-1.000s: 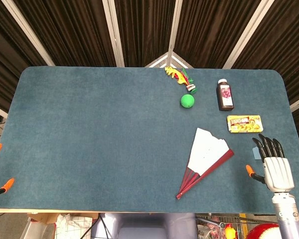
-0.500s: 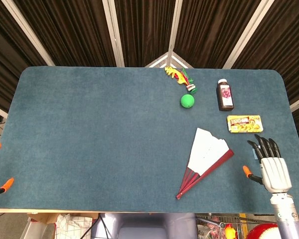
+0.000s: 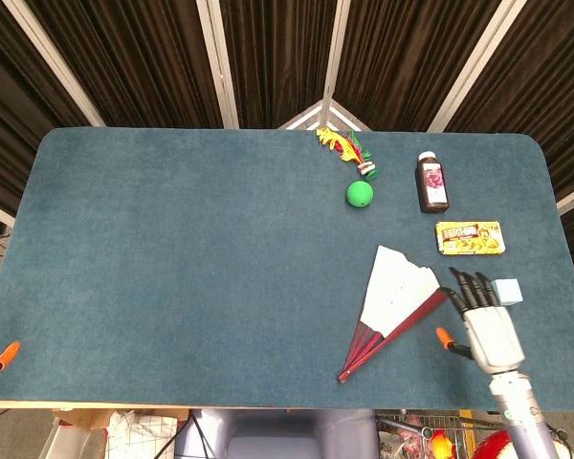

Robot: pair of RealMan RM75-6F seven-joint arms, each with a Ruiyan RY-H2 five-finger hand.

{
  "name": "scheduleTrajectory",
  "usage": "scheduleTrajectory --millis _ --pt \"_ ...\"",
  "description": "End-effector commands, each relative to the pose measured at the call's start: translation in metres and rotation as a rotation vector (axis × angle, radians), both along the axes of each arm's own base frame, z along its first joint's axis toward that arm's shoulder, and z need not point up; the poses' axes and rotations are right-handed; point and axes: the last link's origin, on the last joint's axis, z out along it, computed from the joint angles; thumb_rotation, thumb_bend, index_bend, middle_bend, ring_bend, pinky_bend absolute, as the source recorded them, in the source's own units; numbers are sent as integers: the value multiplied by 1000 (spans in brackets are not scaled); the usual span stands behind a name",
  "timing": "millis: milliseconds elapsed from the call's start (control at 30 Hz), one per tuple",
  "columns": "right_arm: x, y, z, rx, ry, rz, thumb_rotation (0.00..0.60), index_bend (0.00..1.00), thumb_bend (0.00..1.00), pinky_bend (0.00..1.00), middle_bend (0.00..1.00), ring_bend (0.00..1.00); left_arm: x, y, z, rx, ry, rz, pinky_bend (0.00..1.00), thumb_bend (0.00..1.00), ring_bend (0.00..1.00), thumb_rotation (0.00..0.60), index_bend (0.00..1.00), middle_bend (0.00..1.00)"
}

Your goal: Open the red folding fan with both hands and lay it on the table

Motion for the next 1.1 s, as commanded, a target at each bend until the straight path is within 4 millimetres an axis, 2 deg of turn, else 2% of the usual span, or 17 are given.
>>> scheduleTrajectory --millis 33,333,567,900,1100 --pt "6 2 -17 31 25 25 600 293 292 61 76 108 0 0 0 2 0 -2 0 237 0 600 27 0" --pt "8 2 -49 74 60 53 600 346 293 69 78 125 0 1 -1 -4 4 3 0 236 0 600 27 0" --pt "3 0 -69 102 87 48 600 363 292 70 78 127 0 1 -3 -5 8 7 0 236 0 600 27 0" --pt "-6 -4 -93 125 118 56 600 389 292 75 79 139 -1 3 -5 -8 12 20 0 237 0 600 27 0" --pt "-11 -6 -101 128 125 55 600 402 292 75 81 144 -1 5 -6 -12 16 25 0 236 0 600 27 0"
